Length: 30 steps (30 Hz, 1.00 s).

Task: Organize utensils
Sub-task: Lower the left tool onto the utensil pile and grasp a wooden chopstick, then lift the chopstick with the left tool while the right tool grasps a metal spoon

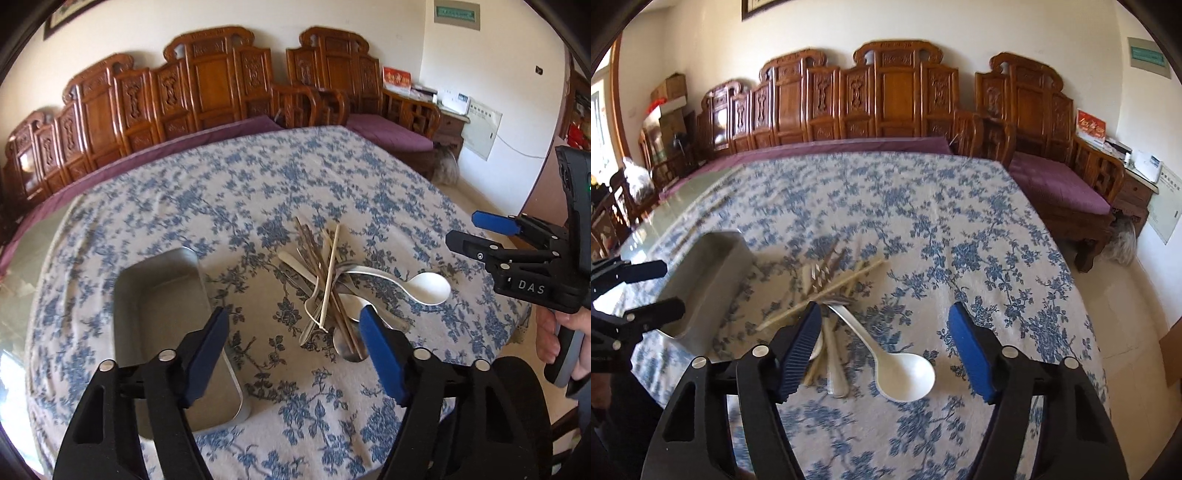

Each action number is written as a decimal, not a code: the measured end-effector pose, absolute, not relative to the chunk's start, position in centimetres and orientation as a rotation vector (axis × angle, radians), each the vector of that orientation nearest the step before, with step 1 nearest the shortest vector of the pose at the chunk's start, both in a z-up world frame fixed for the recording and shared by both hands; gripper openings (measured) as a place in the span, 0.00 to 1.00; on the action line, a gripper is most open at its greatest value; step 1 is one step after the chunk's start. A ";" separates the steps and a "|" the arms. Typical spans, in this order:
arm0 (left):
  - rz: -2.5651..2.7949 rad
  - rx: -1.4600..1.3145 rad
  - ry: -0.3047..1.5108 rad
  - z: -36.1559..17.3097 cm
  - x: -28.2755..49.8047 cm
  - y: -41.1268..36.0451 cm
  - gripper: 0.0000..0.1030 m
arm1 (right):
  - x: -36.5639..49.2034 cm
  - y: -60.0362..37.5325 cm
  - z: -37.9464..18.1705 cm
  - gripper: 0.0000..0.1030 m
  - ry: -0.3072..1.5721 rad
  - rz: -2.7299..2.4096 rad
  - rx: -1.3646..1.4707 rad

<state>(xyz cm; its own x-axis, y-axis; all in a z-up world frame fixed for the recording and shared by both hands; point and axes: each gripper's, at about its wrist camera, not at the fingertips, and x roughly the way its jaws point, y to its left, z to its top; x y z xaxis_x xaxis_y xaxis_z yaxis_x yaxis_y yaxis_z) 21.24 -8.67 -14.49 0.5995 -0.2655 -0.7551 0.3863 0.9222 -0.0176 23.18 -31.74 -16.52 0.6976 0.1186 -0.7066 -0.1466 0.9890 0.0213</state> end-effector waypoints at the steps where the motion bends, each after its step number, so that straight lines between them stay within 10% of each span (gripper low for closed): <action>1: -0.386 0.151 0.862 -15.0 21.8 -8.8 0.58 | 23.6 -31.9 -16.9 0.67 0.799 0.151 -0.043; 30: -0.455 0.135 1.065 -22.0 27.8 -13.7 0.04 | 25.4 -34.4 -22.1 0.65 0.914 0.179 -0.022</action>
